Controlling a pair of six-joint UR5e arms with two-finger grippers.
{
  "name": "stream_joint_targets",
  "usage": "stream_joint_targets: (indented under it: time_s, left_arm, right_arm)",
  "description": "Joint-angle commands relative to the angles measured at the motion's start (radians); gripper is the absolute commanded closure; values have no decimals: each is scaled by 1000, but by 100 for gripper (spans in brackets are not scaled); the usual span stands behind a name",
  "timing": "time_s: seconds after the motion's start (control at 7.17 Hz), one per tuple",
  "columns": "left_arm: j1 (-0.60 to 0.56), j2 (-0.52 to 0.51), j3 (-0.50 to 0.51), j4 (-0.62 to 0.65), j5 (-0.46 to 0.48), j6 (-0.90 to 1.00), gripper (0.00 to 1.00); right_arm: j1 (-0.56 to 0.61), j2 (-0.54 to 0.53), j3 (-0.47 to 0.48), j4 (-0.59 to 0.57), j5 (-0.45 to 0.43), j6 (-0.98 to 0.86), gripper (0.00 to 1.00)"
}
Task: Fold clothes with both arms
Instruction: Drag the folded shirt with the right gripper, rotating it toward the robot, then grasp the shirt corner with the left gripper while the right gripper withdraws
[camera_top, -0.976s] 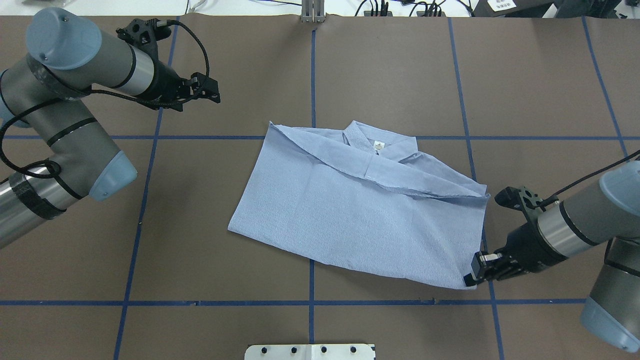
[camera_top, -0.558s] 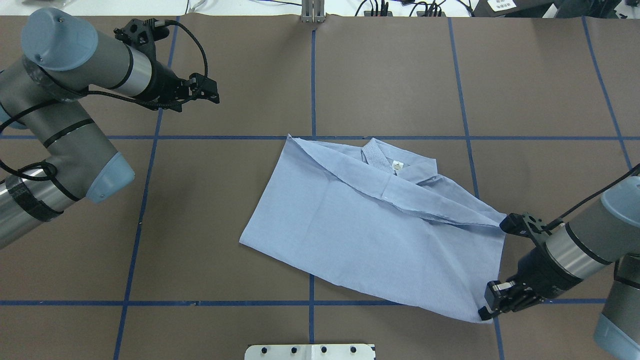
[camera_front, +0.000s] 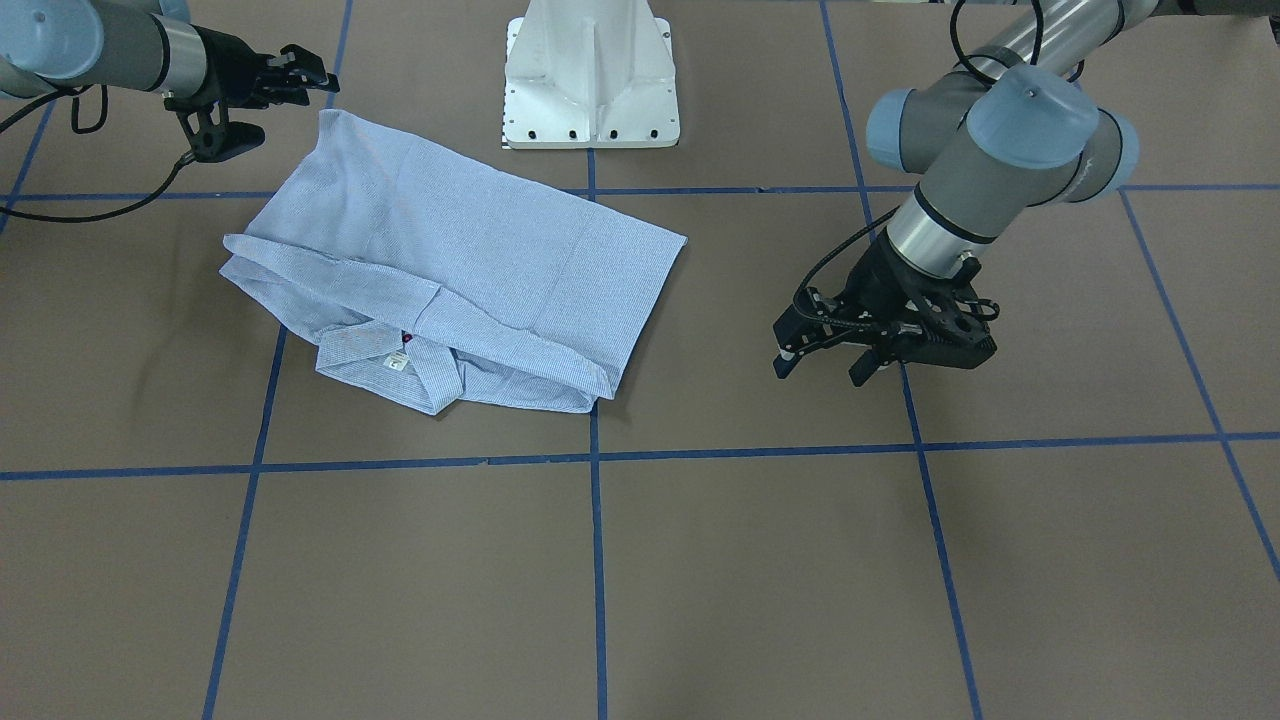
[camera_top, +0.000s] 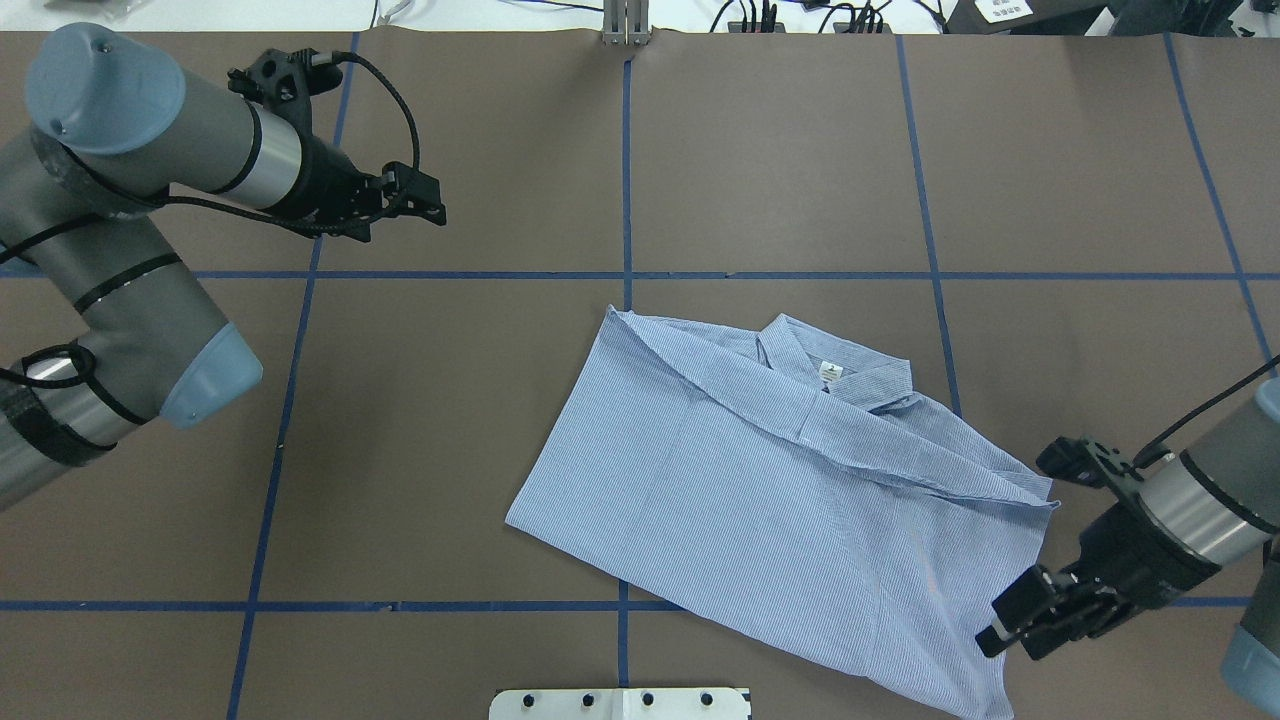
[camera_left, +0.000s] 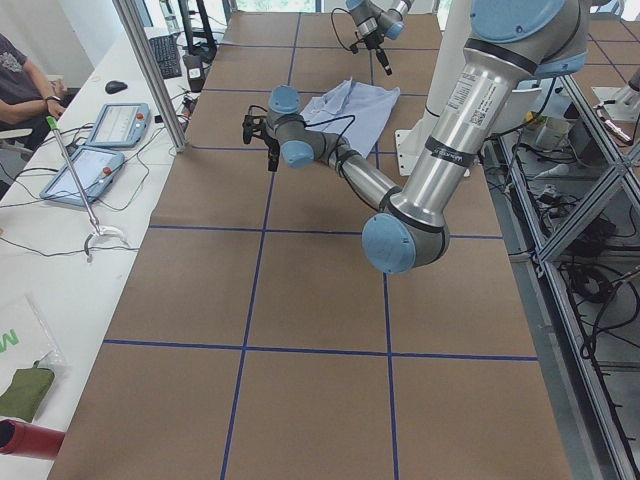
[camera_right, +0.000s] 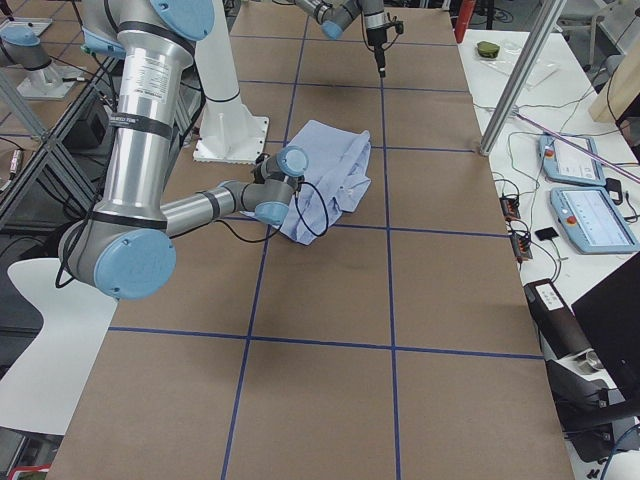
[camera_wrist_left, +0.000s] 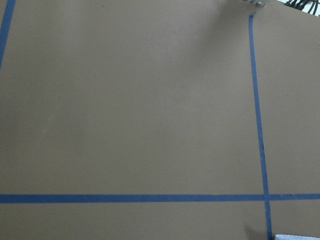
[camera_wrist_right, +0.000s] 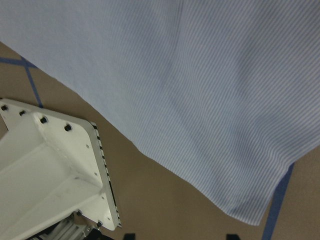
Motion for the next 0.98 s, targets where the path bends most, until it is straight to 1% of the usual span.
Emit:
stream_joint_targets:
  time_s: [0.0,0.14,0.28,0.42,0.56,0.7,0.84]
  left_arm:
    - [135,55,-96,0,-2,-153,0]
    - [213,54,-119,0,17,-283,0]
    - [307,51,-123,0,103,-403,0]
    - [364,51,-121,0,136,-488,0]
    - [408,48,-115,12,173,-571,1]
    - [468,44,-104,51,196,-591,1]
    - [473,43,-109,102,215,-591,1]
  right_arm:
    - [214,72,-3,4,-8,-2,0]
    - [305,93,-3,4,-9,-11,0]
    - [347,112,-5,4,-36,-16,0]
    - [362,126,-2,4,-72,-16,0]
    - [377,135,0,4,-81,-16,0]
    - [388,135,3,4,-81,-16,0]
    - [387,135,1,4,-81,-16,0]
